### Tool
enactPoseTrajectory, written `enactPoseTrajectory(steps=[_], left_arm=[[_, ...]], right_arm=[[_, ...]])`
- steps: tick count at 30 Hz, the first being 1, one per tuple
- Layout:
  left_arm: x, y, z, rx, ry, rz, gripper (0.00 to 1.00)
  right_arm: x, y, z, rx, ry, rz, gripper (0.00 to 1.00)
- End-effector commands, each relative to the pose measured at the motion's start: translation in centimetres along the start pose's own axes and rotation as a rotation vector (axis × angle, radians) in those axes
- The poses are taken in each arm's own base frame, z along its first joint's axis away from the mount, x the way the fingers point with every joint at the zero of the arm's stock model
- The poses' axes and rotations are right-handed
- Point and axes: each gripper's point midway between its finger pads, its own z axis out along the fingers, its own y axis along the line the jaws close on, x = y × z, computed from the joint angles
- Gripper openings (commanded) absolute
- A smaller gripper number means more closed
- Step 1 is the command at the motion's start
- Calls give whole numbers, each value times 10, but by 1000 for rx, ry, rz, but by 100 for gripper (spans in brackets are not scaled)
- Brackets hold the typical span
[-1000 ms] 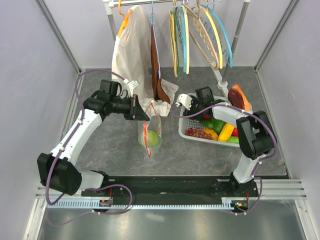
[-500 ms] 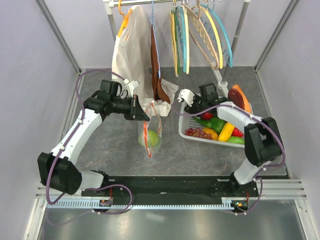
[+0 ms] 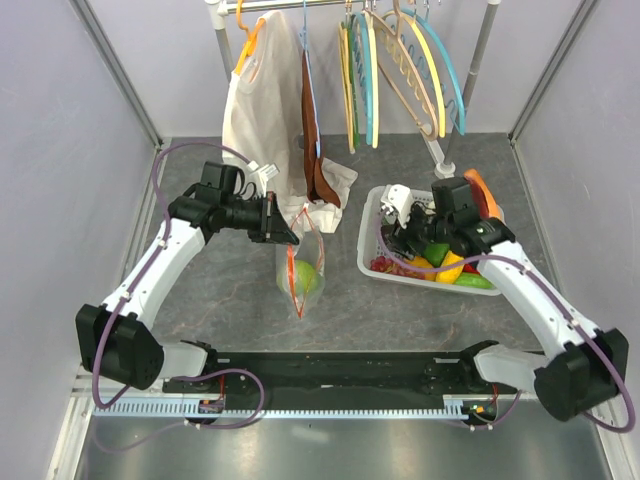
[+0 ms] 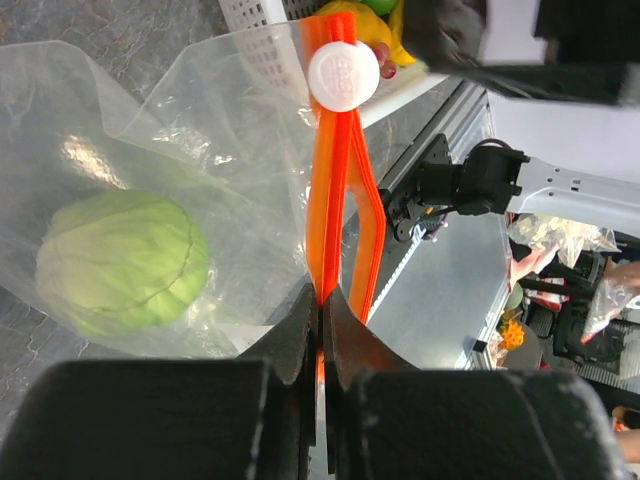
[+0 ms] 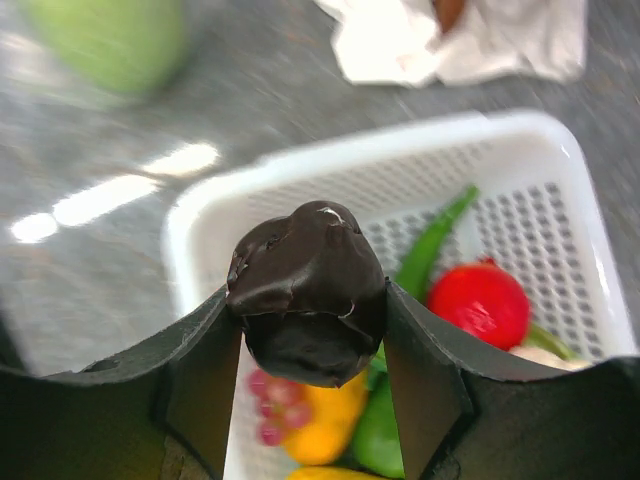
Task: Place the food in the zip-top bag and seal the zipper
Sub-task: Pick up the fake fruit from the bin.
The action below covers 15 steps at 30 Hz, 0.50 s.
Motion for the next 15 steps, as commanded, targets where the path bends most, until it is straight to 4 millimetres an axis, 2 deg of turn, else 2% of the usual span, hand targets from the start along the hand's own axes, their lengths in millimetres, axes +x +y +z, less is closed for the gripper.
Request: enactPoseTrajectory(steps=[1, 2, 6, 7, 8, 11, 15], left_arm=[[8, 3, 4, 11, 30, -20, 2], [8, 4, 5, 11, 32, -27, 2], [7, 6, 5, -1, 28, -36, 2], [7, 6, 5, -3, 26, -37, 2], [7, 6, 5, -5, 25, -39, 2], [6, 5, 4, -7, 23, -41, 2], [5, 4, 4, -6, 25, -45, 2]], right_arm=[[-45, 52, -24, -159, -142, 44, 50], [-63, 62, -27, -186, -176, 20, 50], [-116, 85, -27, -256, -274, 7, 49], [-130, 89, -26, -265, -307, -5, 49], [-147, 100, -23, -297, -327, -10, 49], [-181, 116, -15, -338, -383, -45, 50], [-203, 133, 3, -375, -397, -104, 50]])
